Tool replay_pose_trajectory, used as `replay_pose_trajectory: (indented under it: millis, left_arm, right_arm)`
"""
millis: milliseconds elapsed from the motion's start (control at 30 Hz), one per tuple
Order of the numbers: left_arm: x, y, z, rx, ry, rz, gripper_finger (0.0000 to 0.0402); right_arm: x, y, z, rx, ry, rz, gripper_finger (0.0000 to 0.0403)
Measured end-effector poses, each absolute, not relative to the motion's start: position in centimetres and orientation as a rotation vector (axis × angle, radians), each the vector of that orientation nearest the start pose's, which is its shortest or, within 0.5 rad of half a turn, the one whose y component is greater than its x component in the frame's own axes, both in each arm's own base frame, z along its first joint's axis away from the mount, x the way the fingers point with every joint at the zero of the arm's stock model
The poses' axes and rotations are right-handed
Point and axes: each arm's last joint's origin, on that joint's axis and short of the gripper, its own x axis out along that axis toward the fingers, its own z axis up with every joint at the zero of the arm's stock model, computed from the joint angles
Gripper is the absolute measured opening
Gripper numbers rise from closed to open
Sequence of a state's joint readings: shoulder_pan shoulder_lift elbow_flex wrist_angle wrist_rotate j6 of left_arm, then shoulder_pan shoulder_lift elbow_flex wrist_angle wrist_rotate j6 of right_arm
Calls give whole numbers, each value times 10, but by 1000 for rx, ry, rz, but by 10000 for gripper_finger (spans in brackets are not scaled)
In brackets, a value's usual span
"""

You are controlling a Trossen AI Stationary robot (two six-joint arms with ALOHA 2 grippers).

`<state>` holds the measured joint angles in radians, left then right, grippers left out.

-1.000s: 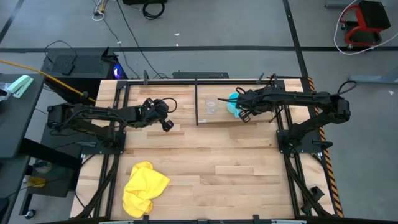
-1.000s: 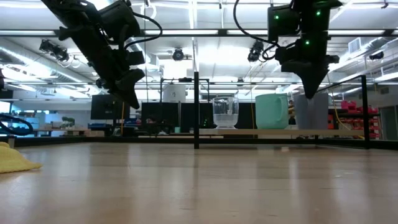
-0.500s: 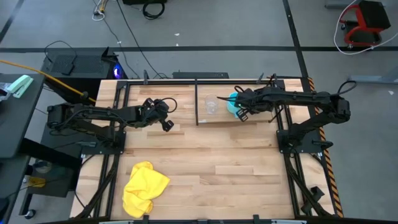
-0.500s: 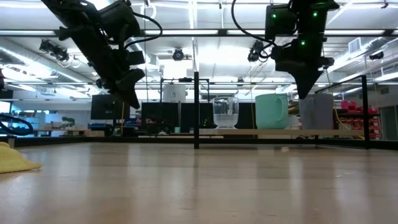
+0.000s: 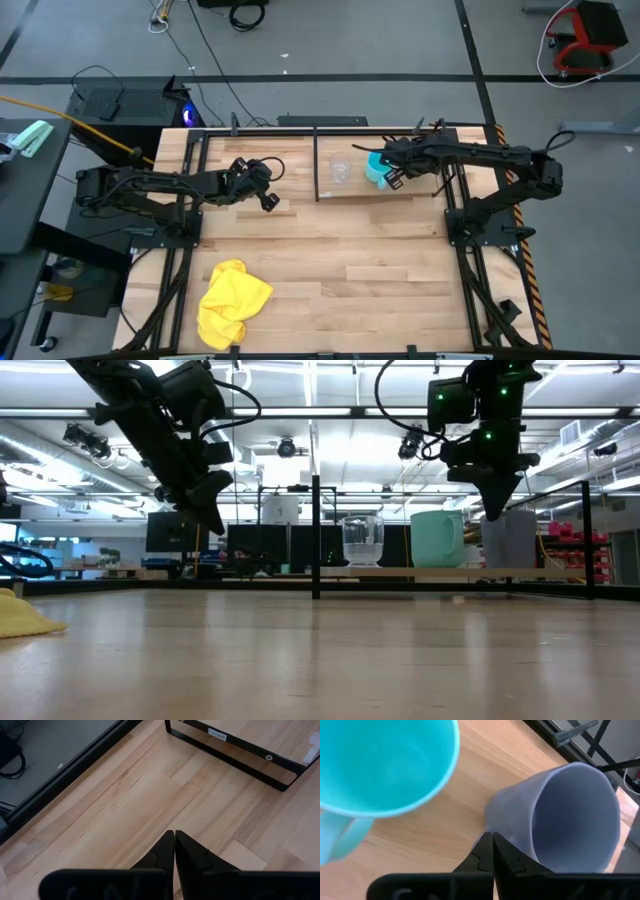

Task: Stack small to large cups/mugs on shelf
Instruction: Put the blue mug on the shelf

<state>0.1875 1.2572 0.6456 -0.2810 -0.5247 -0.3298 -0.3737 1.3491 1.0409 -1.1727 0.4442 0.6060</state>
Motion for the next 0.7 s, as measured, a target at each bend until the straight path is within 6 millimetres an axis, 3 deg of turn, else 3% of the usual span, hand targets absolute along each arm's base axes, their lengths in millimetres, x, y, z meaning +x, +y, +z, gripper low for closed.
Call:
replay_pose_trajectory:
  millis: [700]
  left_arm:
    - [225,58,191,-148,774,805,17]
  right_arm:
    - [191,-74,250,428,1383,-1155,0]
